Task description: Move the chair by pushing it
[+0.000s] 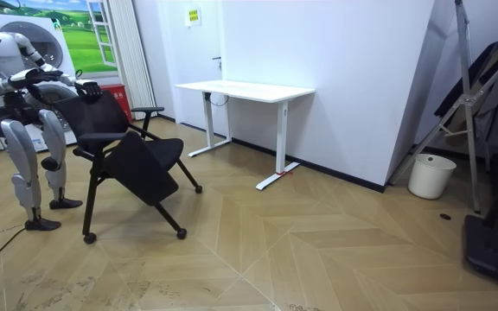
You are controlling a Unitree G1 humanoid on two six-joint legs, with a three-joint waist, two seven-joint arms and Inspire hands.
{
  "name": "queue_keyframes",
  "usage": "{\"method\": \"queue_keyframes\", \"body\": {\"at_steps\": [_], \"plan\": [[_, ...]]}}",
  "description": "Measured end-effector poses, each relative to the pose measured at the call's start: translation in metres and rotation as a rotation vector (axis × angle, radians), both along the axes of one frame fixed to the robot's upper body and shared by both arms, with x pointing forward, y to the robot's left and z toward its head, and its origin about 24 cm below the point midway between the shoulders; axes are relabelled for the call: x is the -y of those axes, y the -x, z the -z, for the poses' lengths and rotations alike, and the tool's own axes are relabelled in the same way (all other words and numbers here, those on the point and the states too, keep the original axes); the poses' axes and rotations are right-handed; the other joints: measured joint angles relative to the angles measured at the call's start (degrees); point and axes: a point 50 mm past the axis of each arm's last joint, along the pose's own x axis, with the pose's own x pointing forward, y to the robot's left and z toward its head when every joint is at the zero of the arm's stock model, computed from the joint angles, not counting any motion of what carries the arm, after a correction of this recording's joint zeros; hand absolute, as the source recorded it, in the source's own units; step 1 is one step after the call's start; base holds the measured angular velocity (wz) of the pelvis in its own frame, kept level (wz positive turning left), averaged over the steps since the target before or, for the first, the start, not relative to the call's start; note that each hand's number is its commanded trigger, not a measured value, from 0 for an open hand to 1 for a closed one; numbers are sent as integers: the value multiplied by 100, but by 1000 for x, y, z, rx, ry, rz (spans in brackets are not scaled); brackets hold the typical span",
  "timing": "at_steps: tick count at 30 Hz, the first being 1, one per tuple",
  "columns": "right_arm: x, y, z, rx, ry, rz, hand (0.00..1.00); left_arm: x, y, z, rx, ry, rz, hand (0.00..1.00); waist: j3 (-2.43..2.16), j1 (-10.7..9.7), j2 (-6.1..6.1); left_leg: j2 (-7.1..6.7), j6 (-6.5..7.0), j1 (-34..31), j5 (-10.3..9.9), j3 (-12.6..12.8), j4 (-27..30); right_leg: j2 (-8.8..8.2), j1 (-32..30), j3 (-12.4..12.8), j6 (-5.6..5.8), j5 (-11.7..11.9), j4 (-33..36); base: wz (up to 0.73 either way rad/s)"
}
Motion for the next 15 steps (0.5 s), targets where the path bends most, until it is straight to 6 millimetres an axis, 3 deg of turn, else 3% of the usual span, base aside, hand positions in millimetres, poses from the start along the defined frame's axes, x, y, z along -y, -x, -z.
{"method": "queue_keyframes", "body": {"at_steps": [6,15], "plan": [[-10,2,7,-61,83,-52,0,2,1,-1,13,-7,33,100,5,62,-8,-2,-1,-8,-1,-12,-12,4,-9,-12,-1,0,0,0],[-40,10,14,-136,161,-199,0,13,-1,-4,20,-11,96,100,4,326,-9,0,-1,-23,-1,-19,-3,-1,-13,-70,0,0,-1,1]]}}
